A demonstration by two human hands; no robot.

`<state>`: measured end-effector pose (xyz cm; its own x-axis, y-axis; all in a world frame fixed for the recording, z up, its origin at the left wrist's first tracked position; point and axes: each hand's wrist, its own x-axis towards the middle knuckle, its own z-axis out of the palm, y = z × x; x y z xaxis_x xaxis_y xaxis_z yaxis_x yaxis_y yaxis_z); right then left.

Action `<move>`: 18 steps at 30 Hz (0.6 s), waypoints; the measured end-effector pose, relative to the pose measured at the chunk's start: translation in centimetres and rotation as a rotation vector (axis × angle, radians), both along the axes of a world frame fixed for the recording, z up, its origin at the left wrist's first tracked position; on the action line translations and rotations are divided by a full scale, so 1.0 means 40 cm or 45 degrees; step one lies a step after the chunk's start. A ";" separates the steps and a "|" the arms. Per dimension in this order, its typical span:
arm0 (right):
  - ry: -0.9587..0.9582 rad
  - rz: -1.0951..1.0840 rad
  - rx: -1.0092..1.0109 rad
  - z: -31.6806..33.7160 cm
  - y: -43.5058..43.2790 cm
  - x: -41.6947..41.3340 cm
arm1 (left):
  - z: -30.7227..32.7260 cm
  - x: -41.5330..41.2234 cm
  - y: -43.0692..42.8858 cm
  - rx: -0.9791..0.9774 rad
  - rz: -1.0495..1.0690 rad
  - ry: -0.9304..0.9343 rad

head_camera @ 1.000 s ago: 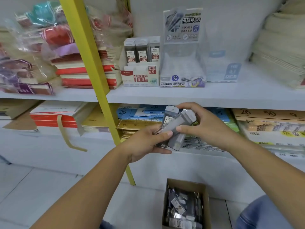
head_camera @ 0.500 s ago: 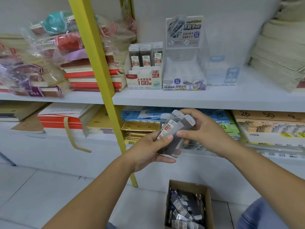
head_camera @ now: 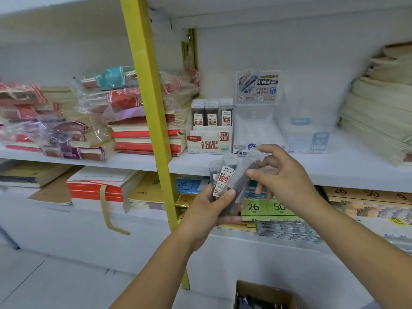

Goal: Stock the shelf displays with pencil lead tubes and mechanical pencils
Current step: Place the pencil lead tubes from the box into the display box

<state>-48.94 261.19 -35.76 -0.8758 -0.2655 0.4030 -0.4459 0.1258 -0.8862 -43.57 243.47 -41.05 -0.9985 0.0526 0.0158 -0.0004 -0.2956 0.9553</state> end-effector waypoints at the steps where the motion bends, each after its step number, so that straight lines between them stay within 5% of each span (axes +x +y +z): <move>1: 0.010 0.015 0.000 0.015 -0.008 -0.004 | 0.005 -0.005 -0.003 -0.007 0.046 0.037; 18: 0.060 0.085 -0.047 0.231 -0.117 -0.093 | 0.123 -0.080 -0.076 0.128 0.403 0.309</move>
<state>-52.66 256.50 -26.52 -0.8364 -0.3068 0.4543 -0.4937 0.0616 -0.8674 -46.77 240.42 -36.15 -0.9319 -0.2702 0.2420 0.3270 -0.3372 0.8828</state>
